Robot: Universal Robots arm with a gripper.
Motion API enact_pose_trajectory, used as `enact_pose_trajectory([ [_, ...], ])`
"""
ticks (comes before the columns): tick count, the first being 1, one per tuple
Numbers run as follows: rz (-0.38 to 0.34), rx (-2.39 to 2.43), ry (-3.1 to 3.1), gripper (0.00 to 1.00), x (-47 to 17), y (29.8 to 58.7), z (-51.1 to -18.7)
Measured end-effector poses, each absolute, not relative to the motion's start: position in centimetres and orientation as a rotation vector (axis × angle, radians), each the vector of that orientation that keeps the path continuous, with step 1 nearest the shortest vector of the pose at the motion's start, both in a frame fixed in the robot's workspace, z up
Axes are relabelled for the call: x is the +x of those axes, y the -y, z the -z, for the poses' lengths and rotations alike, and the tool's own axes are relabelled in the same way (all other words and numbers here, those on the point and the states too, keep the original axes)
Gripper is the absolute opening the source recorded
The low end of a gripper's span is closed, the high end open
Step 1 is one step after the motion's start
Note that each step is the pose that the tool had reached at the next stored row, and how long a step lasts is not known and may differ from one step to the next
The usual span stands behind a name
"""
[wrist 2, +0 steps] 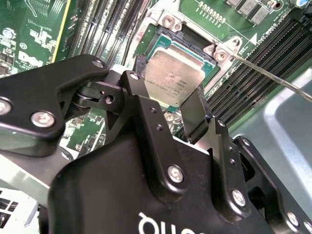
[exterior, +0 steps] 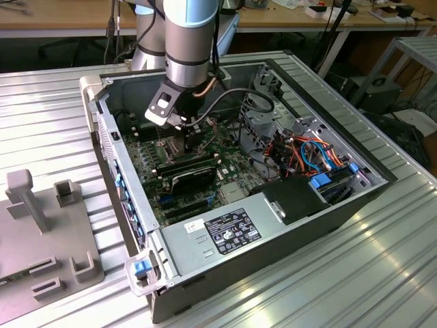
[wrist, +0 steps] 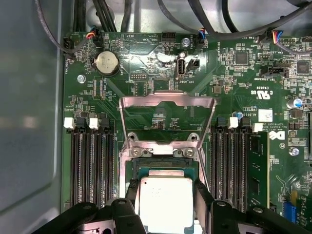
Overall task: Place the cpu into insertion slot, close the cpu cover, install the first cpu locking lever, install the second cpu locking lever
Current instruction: 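Place the cpu into insertion slot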
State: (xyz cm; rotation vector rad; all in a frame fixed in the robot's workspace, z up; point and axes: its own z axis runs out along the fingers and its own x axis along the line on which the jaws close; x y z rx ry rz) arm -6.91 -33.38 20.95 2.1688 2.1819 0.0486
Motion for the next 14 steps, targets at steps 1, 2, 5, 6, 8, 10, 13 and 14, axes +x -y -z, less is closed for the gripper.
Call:
enact_pose_trajectory([
  [1, -0.05, 2.169, -2.182, 0.54, -6.89, 33.39, -20.85],
  [2, -0.051, 2.17, -2.183, 0.54, -6.88, 33.39, -20.77],
  [5, -0.054, 2.175, -2.18, 0.54, -6.87, 33.4, -20.6],
  [6, -0.055, 2.178, -2.178, 0.54, -6.85, 33.42, -20.56],
  [8, -0.055, 2.181, -2.176, 0.54, -6.85, 33.43, -20.54],
  [10, -0.056, 2.184, -2.174, 0.54, -6.86, 33.44, -20.49],
  [13, -0.058, 2.186, -2.173, 0.54, -6.85, 33.45, -20.42],
  [14, -0.06, 2.187, -2.174, 0.54, -6.84, 33.45, -20.38],
])
